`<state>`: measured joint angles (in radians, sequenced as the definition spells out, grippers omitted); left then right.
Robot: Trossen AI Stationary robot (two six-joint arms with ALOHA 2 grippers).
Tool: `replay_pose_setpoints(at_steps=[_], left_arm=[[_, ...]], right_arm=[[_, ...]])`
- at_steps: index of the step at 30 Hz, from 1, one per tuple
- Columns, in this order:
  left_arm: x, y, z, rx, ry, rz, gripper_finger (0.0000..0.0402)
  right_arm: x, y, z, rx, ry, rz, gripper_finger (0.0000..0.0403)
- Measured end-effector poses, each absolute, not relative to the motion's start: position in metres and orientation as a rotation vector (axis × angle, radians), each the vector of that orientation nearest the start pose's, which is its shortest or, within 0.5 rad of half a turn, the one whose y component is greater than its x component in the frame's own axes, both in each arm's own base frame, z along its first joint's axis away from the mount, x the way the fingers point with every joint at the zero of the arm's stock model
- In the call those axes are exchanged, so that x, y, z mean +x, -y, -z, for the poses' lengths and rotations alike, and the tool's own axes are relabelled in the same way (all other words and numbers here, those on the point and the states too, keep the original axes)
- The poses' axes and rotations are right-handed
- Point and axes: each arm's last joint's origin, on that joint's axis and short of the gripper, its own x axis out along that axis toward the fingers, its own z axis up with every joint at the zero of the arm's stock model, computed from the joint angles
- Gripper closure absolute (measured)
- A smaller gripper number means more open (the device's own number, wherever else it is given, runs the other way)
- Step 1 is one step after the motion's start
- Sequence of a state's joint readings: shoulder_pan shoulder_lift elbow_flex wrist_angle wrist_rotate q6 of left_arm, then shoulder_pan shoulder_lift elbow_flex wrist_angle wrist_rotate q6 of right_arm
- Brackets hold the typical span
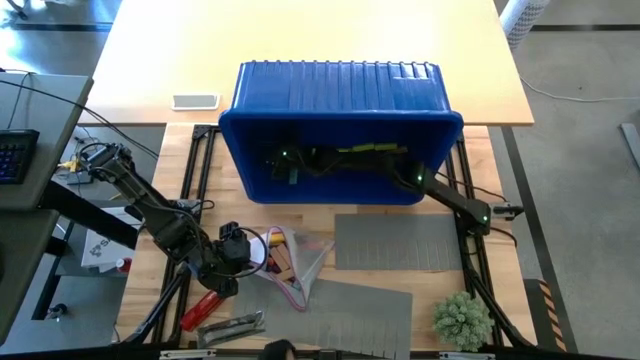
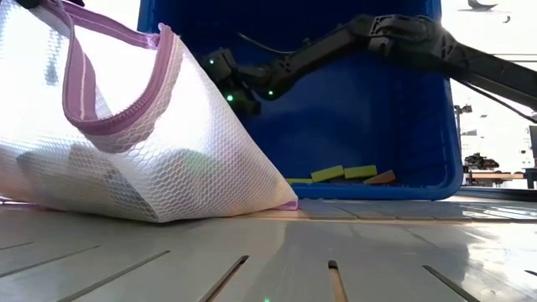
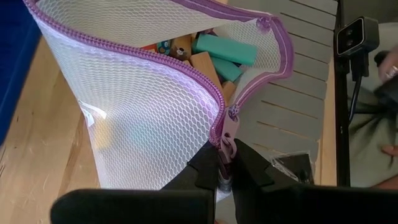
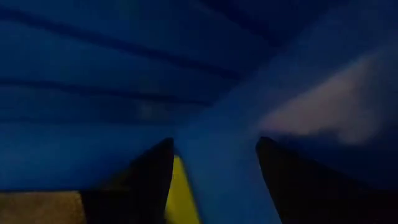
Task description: Sort blocks
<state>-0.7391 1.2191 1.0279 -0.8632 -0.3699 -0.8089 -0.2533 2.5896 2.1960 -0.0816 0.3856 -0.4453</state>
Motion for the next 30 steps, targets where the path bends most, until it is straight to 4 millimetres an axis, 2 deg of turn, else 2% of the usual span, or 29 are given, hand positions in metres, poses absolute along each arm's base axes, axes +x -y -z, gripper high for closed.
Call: replay_pose_setpoints(at_steps=[5,12,18,21,27,30], left_arm=[[0.175,0.146,-0.281,-0.189,-0.949,-0.047,0.0401],[0.175,0.146,-0.281,-0.189,-0.949,-0.046,0.0401],[0.175,0.146,-0.281,-0.189,-0.949,-0.046,0.0401],[0.175,0.146,-0.281,-0.189,-0.948,-0.047,0.0401],[0.175,0.146,-0.281,-0.189,-0.948,-0.047,0.0401],[0.175,0.146,-0.281,-0.189,-0.948,-0.046,0.0401]], right_arm=[[0.549,0.174,-0.155,-0.416,-0.674,0.517,0.0183],[0.543,0.18,-0.147,-0.124,-0.667,0.391,0.0183],[0.541,0.181,-0.145,0.153,-0.624,0.535,0.0183],[0.54,0.18,-0.145,0.205,-0.632,0.54,0.0183],[0.541,0.176,-0.17,0.268,-0.669,0.553,0.0183],[0.542,0.176,-0.176,0.298,-0.647,0.549,0.0183]])
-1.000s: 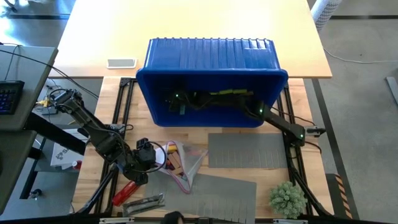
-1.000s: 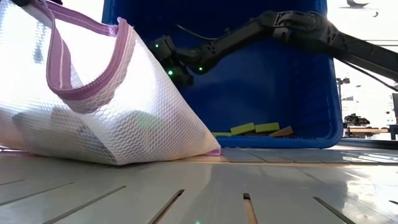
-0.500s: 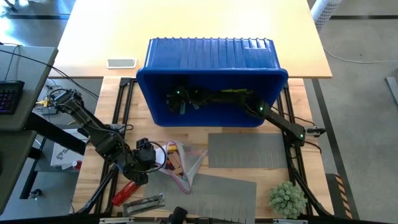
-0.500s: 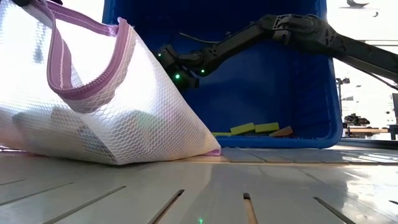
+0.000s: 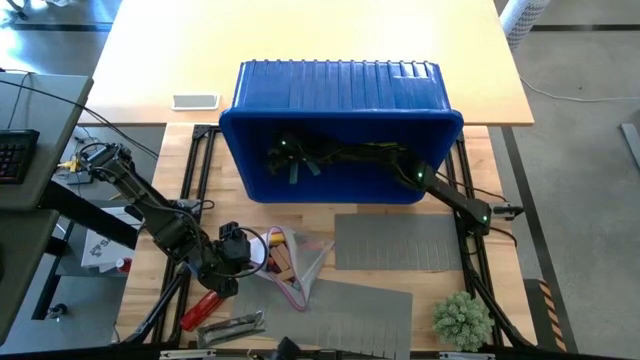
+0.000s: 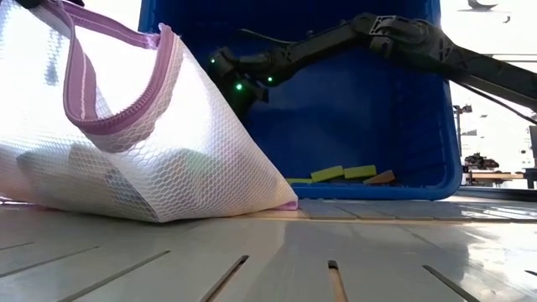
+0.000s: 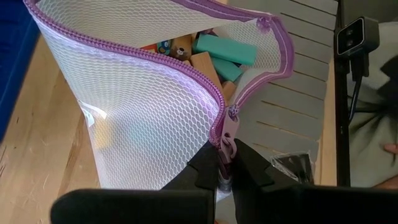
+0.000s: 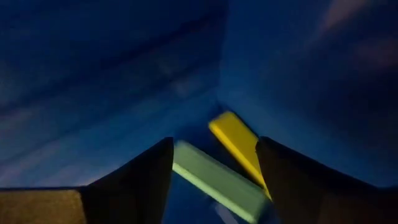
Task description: Sort blocks
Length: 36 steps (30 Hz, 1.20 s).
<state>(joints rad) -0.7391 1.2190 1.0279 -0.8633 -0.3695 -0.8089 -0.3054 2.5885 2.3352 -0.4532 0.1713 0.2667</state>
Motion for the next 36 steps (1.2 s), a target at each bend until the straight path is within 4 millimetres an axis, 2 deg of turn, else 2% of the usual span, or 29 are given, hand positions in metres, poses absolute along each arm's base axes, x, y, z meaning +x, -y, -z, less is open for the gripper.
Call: replay_pose_setpoints(at_steps=[4,7,12,16,22,26,29,33,36], left_arm=[[0.175,0.146,-0.281,-0.189,-0.948,-0.047,0.0401],[0.175,0.146,-0.281,-0.189,-0.948,-0.047,0.0401],[0.175,0.146,-0.281,-0.188,-0.948,-0.047,0.0401],[0.175,0.146,-0.281,-0.188,-0.948,-0.047,0.0401],[0.175,0.146,-0.281,-0.189,-0.948,-0.047,0.0401],[0.175,0.146,-0.281,-0.189,-0.948,-0.046,0.0401],[0.175,0.146,-0.281,-0.189,-0.948,-0.047,0.0401],[0.175,0.146,-0.281,-0.188,-0.948,-0.047,0.0401],[0.175,0.146,-0.281,-0.188,-0.948,-0.047,0.0401]], right_arm=[[0.549,0.175,-0.177,0.342,-0.538,0.451,0.0183],[0.551,0.17,-0.167,0.384,-0.526,0.392,0.0183],[0.55,0.163,-0.152,0.609,-0.432,0.679,0.0183],[0.547,0.162,-0.148,0.658,-0.337,0.882,0.0183],[0.545,0.162,-0.145,0.784,-0.314,0.922,0.0183],[0.549,0.157,-0.146,0.903,-0.312,0.815,0.0183],[0.557,0.143,-0.147,0.922,-0.285,0.734,0.0184],[0.558,0.124,-0.142,0.99,-0.211,0.886,0.0184],[0.562,0.123,-0.138,1.059,-0.088,0.92,0.0184]])
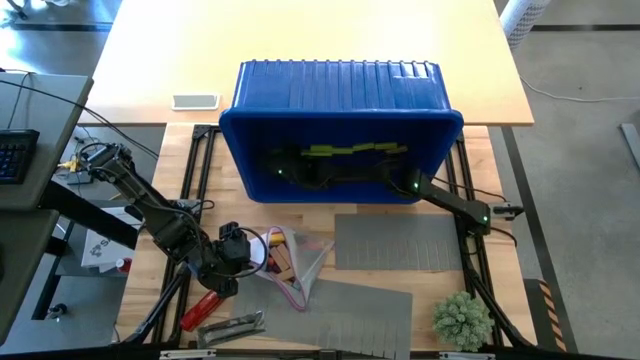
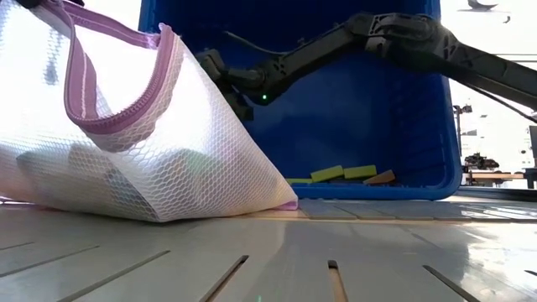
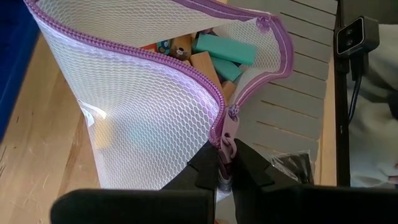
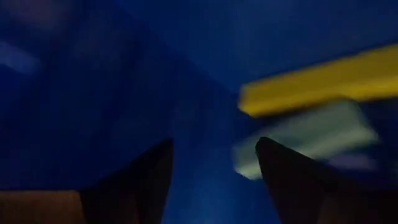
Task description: Sort blocks
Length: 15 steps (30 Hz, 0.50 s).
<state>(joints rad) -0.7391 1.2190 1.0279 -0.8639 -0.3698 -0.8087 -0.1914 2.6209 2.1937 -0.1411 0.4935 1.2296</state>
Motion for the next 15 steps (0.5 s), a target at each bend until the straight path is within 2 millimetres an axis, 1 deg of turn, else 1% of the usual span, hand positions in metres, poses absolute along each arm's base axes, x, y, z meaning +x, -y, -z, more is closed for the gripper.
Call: replay_pose_setpoints(at_steps=[3,5,7,9,12,15], left_arm=[[0.175,0.146,-0.281,-0.189,-0.948,-0.047,0.0401],[0.175,0.146,-0.281,-0.189,-0.948,-0.047,0.0401],[0.175,0.146,-0.281,-0.189,-0.948,-0.047,0.0401],[0.175,0.146,-0.281,-0.189,-0.948,-0.047,0.0401],[0.175,0.146,-0.281,-0.188,-0.948,-0.046,0.0401],[0.175,0.146,-0.281,-0.188,-0.948,-0.047,0.0401]], right_arm=[[0.567,0.128,-0.142,1.094,0.027,0.874,0.0184],[0.565,0.134,-0.141,1.13,0.053,0.904,0.0189],[0.563,0.14,-0.139,1.152,0.053,0.931,0.0203],[0.562,0.145,-0.139,1.166,0.068,0.934,0.0228],[0.56,0.15,-0.138,1.162,0.064,0.952,0.0282],[0.555,0.152,-0.13,1.149,-0.028,0.993,0.0344]])
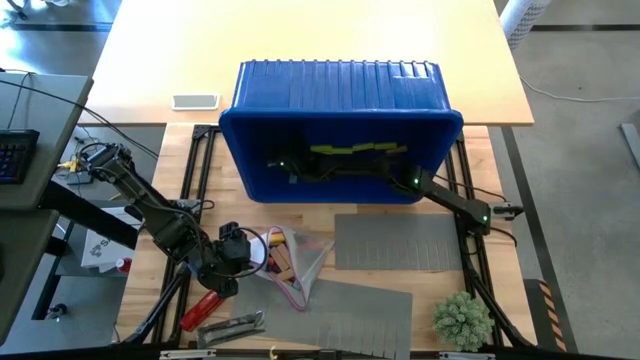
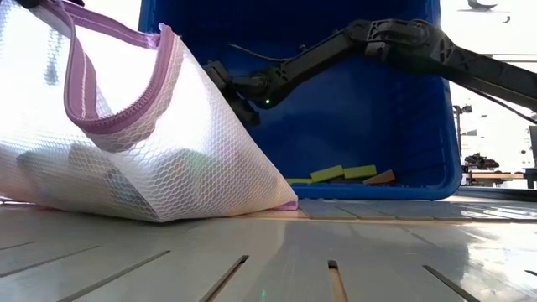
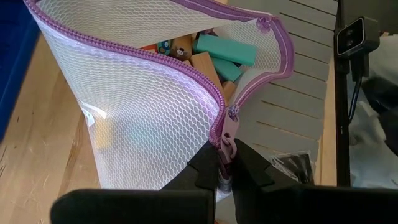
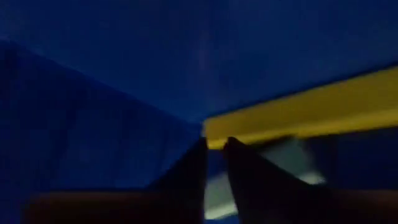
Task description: Sort blocks
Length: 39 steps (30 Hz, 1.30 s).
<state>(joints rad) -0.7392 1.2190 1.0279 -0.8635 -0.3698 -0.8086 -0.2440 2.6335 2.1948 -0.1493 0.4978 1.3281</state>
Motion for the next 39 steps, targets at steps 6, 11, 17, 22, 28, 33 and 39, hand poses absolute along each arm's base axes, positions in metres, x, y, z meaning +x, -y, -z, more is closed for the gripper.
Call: replay_pose_setpoints(at_steps=[6,11,17,22,28,33,39], left_arm=[[0.175,0.146,-0.281,-0.188,-0.948,-0.047,0.0401],[0.175,0.146,-0.281,-0.188,-0.948,-0.047,0.0401],[0.175,0.146,-0.281,-0.188,-0.949,-0.047,0.0401],[0.175,0.146,-0.281,-0.188,-0.948,-0.047,0.0401],[0.175,0.146,-0.281,-0.188,-0.948,-0.047,0.0401],[0.175,0.146,-0.281,-0.188,-0.949,-0.047,0.0401],[0.176,0.146,-0.281,-0.187,-0.95,-0.048,0.0401]], right_arm=[[0.542,0.16,-0.12,1.081,-0.219,1.082,0.0391],[0.534,0.154,-0.12,1.022,-0.347,1.159,0.0398],[0.547,0.124,-0.142,0.771,-0.375,1.125,0.0401],[0.559,0.131,-0.15,0.628,-0.293,1.028,0.0403],[0.556,0.155,-0.122,0.581,-0.366,1.027,0.0403],[0.555,0.151,-0.124,0.586,-0.421,0.982,0.0403],[0.548,0.152,-0.136,0.718,-0.583,0.881,0.0403]])
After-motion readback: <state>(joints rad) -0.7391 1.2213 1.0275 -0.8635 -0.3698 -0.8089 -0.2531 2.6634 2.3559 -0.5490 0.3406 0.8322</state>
